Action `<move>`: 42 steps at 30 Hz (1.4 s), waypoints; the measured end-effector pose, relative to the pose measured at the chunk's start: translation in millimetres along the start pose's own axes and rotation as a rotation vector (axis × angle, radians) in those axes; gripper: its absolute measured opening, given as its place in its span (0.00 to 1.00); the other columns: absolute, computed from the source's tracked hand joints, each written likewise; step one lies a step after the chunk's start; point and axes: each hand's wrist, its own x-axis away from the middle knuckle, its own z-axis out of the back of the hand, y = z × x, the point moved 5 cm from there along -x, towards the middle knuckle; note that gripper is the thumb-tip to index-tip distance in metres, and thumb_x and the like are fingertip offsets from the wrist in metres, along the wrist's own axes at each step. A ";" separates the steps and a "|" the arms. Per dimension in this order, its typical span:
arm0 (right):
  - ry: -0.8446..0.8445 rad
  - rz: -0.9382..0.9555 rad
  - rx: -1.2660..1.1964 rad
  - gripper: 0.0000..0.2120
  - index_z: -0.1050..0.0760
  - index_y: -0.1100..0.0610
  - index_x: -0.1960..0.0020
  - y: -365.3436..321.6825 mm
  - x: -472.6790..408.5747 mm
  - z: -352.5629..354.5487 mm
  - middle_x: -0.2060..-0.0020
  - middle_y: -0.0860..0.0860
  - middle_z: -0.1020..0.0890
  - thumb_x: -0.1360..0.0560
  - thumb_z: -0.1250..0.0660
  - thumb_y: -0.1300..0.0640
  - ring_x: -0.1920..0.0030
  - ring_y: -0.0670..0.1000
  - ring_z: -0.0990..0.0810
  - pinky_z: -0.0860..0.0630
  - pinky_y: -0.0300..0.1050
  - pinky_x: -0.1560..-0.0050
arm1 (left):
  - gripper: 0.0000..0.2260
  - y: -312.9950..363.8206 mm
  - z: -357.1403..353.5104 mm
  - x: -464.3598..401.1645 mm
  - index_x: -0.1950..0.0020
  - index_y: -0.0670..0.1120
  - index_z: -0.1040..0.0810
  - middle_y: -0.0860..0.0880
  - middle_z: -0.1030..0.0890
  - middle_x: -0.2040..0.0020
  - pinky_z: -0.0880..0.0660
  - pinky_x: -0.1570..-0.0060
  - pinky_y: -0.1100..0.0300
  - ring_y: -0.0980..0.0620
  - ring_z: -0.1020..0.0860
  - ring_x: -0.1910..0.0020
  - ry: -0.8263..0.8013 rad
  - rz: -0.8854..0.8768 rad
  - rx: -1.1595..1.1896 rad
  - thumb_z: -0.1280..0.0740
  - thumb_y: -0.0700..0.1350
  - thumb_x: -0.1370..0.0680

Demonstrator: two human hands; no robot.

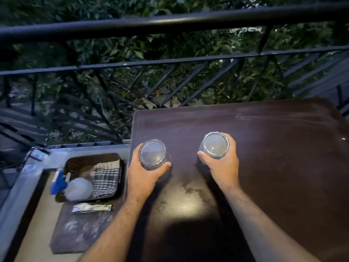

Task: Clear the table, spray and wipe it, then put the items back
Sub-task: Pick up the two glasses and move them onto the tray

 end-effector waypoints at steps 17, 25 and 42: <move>-0.174 0.091 -0.146 0.37 0.32 0.44 0.34 -81.5 146.5 -262.6 0.42 0.34 0.24 0.37 0.18 0.53 0.39 0.39 0.24 0.28 0.31 0.42 | 0.41 -116.6 265.8 2.1 0.30 0.55 0.26 0.57 0.18 0.36 0.25 0.32 0.53 0.58 0.21 0.36 0.170 0.050 0.064 0.18 0.56 0.42; -0.174 0.074 -0.081 0.40 0.31 0.49 0.32 -68.1 205.1 -326.6 0.37 0.43 0.27 0.40 0.17 0.56 0.35 0.43 0.27 0.31 0.43 0.31 | 0.34 -178.0 330.8 20.1 0.37 0.62 0.25 0.61 0.18 0.40 0.23 0.41 0.63 0.60 0.20 0.40 0.185 0.113 0.035 0.15 0.50 0.39; -0.080 -0.181 0.188 0.44 0.31 0.44 0.33 63.0 300.1 -327.0 0.40 0.42 0.24 0.44 0.15 0.53 0.37 0.48 0.25 0.34 0.34 0.37 | 0.40 -298.7 311.0 70.9 0.34 0.59 0.26 0.68 0.22 0.41 0.25 0.45 0.74 0.65 0.23 0.40 0.093 0.271 0.006 0.13 0.43 0.41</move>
